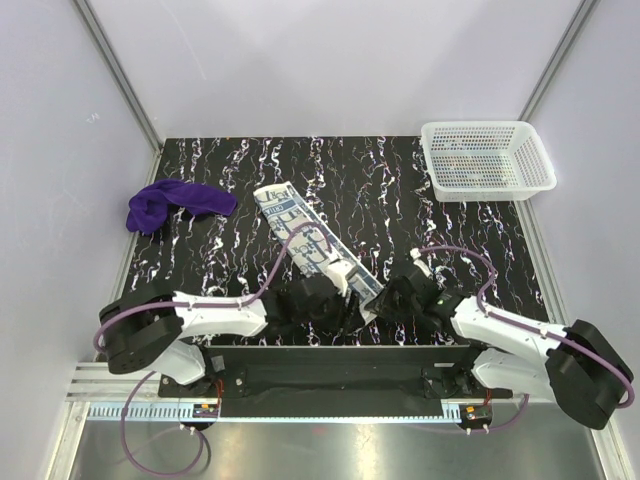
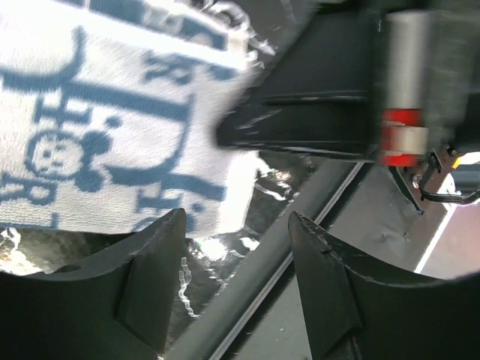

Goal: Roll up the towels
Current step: Roll the towel

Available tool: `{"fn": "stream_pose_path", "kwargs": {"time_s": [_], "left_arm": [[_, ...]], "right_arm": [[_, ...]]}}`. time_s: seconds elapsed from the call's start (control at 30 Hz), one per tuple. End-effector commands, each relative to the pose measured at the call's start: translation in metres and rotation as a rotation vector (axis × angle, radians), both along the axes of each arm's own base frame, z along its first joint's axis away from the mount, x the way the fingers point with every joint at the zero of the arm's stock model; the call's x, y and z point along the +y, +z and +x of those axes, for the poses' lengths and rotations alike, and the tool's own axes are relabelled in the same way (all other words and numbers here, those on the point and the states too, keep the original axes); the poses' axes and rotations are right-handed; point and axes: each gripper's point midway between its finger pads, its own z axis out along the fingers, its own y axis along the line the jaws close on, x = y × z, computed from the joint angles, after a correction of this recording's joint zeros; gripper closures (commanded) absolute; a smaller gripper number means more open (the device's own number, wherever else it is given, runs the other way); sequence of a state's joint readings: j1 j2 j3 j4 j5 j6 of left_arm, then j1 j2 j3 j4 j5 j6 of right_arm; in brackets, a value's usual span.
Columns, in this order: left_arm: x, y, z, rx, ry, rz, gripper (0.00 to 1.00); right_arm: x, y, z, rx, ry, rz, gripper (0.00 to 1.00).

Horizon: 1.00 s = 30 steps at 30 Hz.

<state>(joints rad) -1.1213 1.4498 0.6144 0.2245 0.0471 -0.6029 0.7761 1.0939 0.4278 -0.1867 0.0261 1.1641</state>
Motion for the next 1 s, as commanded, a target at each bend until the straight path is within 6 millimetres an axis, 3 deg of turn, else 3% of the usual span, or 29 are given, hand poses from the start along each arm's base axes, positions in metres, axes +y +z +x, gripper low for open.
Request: {"fn": "stream_pose_path", "kwargs": {"time_s": [0.0, 0.07, 0.1, 0.13, 0.17, 0.2, 0.3, 0.33, 0.4, 0.6, 0.87, 0.97], "left_arm": [[-0.004, 0.027, 0.006, -0.240, 0.015, 0.104, 0.36], [-0.004, 0.027, 0.003, -0.310, 0.009, 0.164, 0.35], [-0.009, 0.018, -0.008, -0.324, -0.028, 0.200, 0.34], [-0.018, 0.024, -0.009, -0.341, -0.032, 0.206, 0.34], [-0.012, 0.015, -0.007, -0.362, -0.016, 0.275, 0.34], [-0.020, 0.010, -0.010, -0.369, -0.024, 0.311, 0.34], [-0.016, -0.004, -0.005, -0.382, 0.025, 0.423, 0.34], [-0.017, -0.006, -0.005, -0.380, 0.031, 0.438, 0.34], [-0.016, -0.010, -0.002, -0.378, 0.041, 0.466, 0.35], [-0.021, -0.021, -0.005, -0.371, -0.008, 0.511, 0.40], [-0.028, -0.038, -0.012, -0.346, -0.082, 0.556, 0.43], [-0.029, -0.046, -0.013, -0.333, -0.089, 0.589, 0.50]], "right_arm": [[-0.006, 0.012, 0.001, 0.013, -0.008, -0.048, 1.00], [-0.005, 0.013, 0.001, 0.022, -0.002, -0.055, 1.00], [-0.006, 0.013, 0.001, 0.030, -0.005, -0.064, 1.00], [-0.009, 0.011, -0.001, 0.047, -0.006, -0.086, 1.00], [-0.013, 0.009, -0.001, 0.050, -0.016, -0.107, 0.99], [-0.020, 0.004, -0.006, 0.073, -0.025, -0.138, 0.95], [-0.037, -0.004, -0.011, 0.098, -0.058, -0.209, 0.63], [-0.040, -0.006, -0.013, 0.106, -0.060, -0.220, 0.46], [-0.048, -0.011, -0.020, 0.132, -0.061, -0.257, 0.35], [-0.060, -0.010, -0.026, 0.138, -0.080, -0.287, 0.30], [-0.068, 0.013, -0.020, 0.067, -0.116, -0.279, 0.28], [-0.069, 0.018, -0.020, 0.059, -0.123, -0.273, 0.28]]}}
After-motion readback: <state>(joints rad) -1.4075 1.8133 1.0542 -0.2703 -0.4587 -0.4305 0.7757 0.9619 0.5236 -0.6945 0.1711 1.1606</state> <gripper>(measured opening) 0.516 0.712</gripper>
